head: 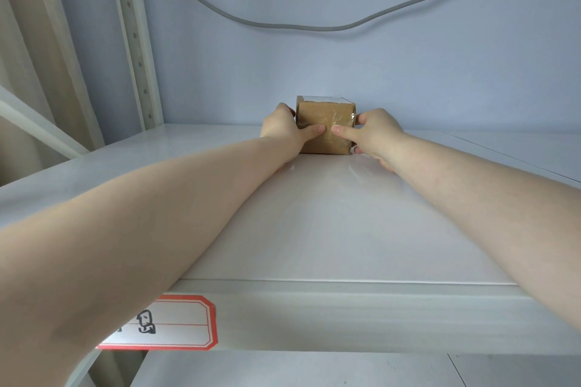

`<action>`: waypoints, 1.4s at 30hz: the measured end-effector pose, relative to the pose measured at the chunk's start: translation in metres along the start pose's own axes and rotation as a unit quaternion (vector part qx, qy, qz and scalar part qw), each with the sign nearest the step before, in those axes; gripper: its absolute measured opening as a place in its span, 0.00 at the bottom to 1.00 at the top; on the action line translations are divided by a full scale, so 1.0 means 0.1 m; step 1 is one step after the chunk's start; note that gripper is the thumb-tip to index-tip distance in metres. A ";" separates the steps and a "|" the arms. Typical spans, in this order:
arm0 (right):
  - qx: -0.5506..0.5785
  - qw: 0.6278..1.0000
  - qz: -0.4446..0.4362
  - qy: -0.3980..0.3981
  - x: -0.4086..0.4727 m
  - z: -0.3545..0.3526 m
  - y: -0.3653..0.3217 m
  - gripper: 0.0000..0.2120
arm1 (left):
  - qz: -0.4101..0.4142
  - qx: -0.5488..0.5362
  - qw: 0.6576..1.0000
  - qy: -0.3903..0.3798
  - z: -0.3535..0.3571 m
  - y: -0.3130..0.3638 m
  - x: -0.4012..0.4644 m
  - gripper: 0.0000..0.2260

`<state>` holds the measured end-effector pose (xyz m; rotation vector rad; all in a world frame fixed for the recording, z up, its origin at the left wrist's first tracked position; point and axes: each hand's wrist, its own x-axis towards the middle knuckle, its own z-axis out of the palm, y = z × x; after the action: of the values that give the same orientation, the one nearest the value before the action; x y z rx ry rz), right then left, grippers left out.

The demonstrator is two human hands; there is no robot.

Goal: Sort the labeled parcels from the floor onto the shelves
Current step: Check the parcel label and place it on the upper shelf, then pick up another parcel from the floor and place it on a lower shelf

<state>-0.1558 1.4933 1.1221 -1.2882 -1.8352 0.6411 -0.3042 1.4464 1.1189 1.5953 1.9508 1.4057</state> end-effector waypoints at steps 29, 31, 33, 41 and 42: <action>0.403 0.910 -0.039 -0.090 -1.31 -0.61 -0.70 0.03 | -0.086 -0.287 0.953 0.036 -0.89 0.48 -1.23 0.08; 0.445 0.881 -0.050 -0.156 -1.55 -0.55 -0.73 0.03 | -0.065 -0.312 0.945 0.075 -0.96 0.49 -1.58 0.03; 0.463 0.858 -0.052 -0.218 -1.80 -0.45 -0.74 0.03 | -0.052 -0.315 0.939 0.129 -1.00 0.49 -1.96 0.02; 0.442 0.824 -0.147 -0.324 -2.81 -0.10 -0.62 0.04 | -0.124 -0.322 0.886 0.310 -0.91 0.21 -3.50 0.02; 0.445 0.808 -0.140 -0.359 -2.96 -0.07 -0.62 0.04 | -0.134 -0.322 0.877 0.330 -0.92 0.15 -3.69 0.01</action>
<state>-0.1317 1.1947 1.0804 -0.1125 -1.7999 1.7170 -0.2240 1.0821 1.0445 0.5532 1.5920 2.3316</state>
